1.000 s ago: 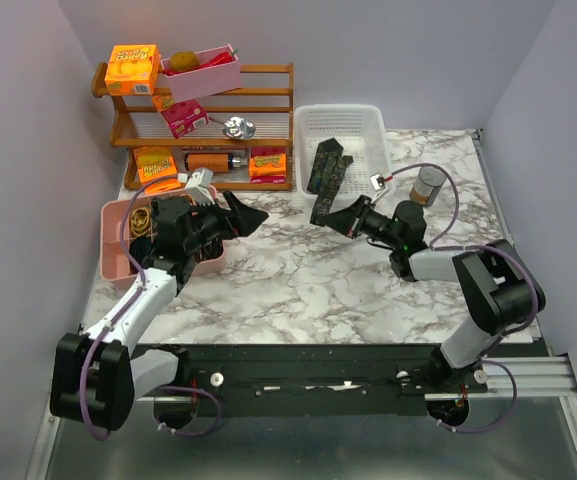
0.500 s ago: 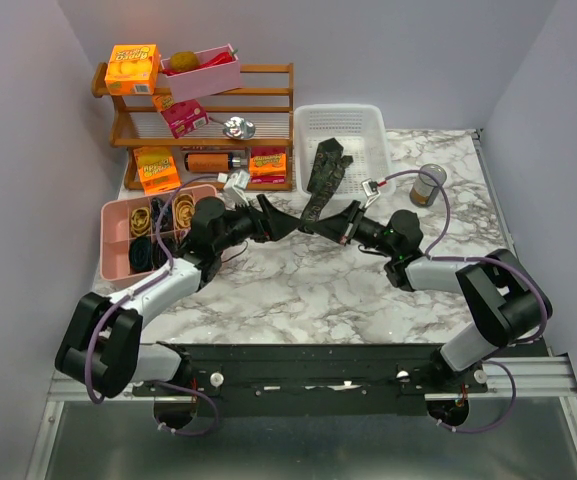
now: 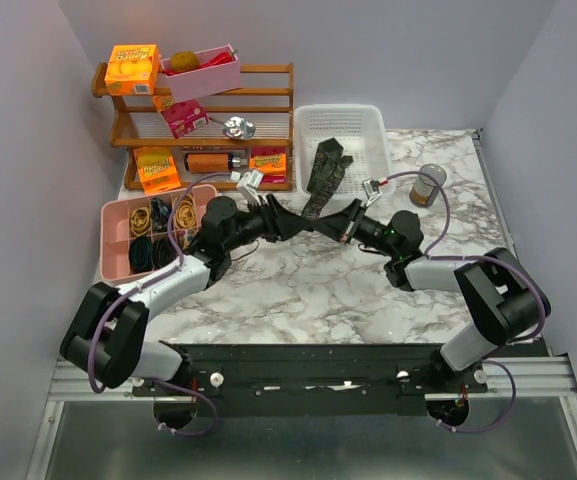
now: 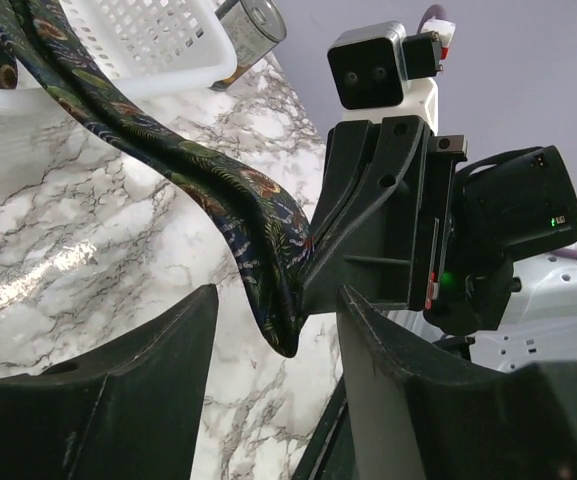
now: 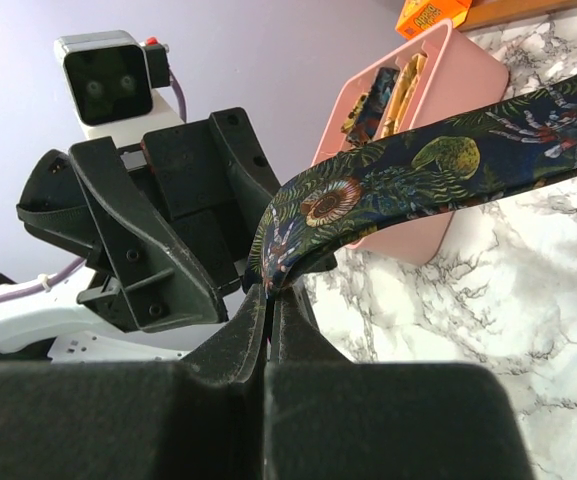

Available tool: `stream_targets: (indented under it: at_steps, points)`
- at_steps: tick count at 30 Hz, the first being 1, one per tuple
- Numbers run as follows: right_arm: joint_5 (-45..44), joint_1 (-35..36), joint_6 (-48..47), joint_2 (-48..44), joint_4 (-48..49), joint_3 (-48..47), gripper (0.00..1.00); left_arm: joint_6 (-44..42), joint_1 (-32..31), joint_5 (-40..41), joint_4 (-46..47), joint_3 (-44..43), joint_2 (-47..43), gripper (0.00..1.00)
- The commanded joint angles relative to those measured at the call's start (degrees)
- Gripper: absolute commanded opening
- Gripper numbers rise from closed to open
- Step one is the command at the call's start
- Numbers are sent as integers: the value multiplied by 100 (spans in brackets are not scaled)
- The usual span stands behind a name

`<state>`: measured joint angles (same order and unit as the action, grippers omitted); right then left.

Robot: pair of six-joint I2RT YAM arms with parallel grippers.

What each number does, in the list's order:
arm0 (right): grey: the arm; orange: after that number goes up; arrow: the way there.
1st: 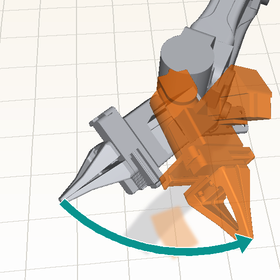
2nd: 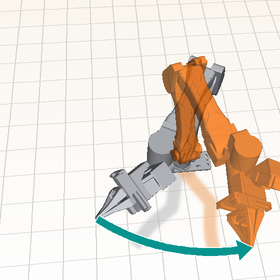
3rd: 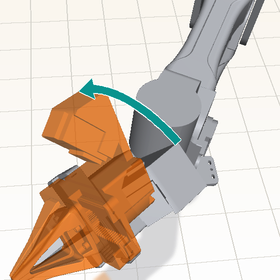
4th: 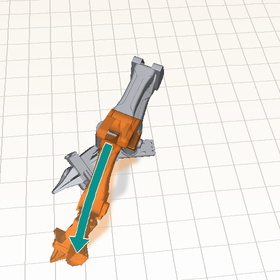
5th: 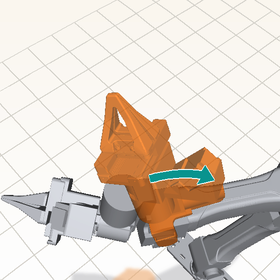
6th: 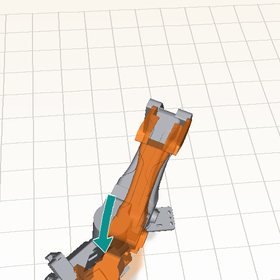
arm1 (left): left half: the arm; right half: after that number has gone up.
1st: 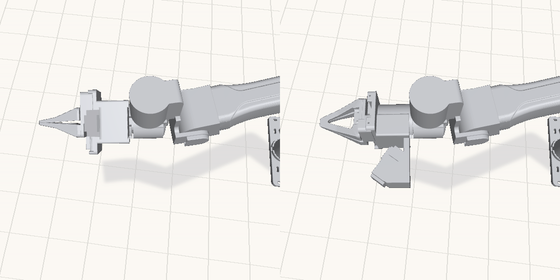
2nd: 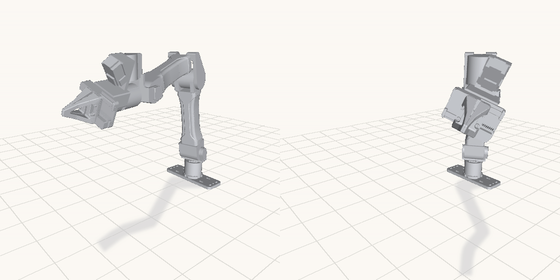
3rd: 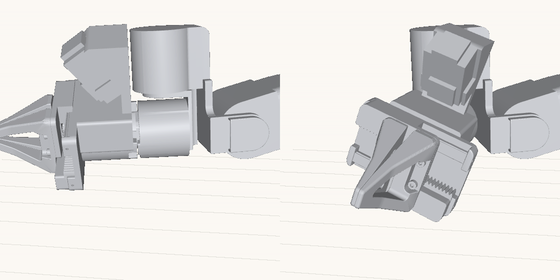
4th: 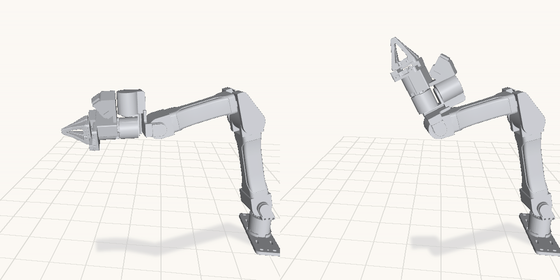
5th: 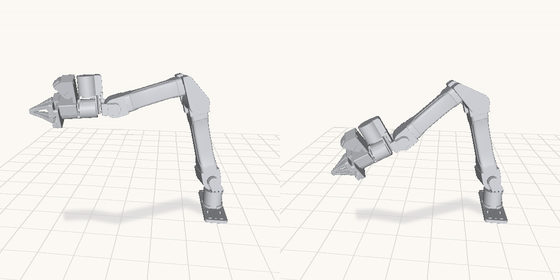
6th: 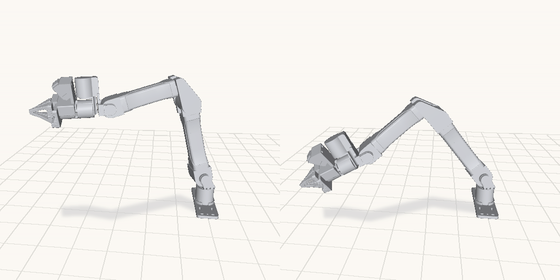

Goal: Roll the ties
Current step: Place the tie at the center of the board.

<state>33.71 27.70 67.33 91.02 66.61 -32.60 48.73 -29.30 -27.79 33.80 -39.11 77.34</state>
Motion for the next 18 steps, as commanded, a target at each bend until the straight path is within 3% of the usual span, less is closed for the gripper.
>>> stream_targets:
  at_steps: [1, 2, 3, 5, 6, 11, 14, 15, 17, 18]
  points:
    - [-58, 25, 105, 74, 318, -18, 1, 31, -50, 98, 162, -167, 70, 49]
    - [-49, 25, 114, 65, 318, -10, 1, 14, -50, 98, 144, -184, 71, 43]
    - [-49, 33, 96, 65, 318, -10, 2, -4, -50, 90, 127, -202, 88, 27]
    - [-58, 33, 96, 47, 326, 17, 4, -30, -50, 98, 30, -272, 79, 13]
    - [-67, 33, 105, 30, 335, 17, 7, -48, -50, 81, -14, -298, 79, 0]
    - [-49, 25, -105, -233, 134, -27, 20, -372, -50, 195, -540, -448, -210, 0]
    - [-110, 25, -386, -453, -225, -36, 44, -670, -50, 274, -1111, -701, -455, 0]
    - [-137, 33, -509, -698, -419, -45, 60, -776, -41, 274, -1287, -790, -518, 0]
    - [-303, 33, -1027, -1006, -1328, -115, 77, -1074, -41, 266, -1849, -1088, -754, 0]
    - [-408, 33, -1281, -1347, -1744, -159, 93, -1163, -41, 257, -2034, -1203, -834, 0]
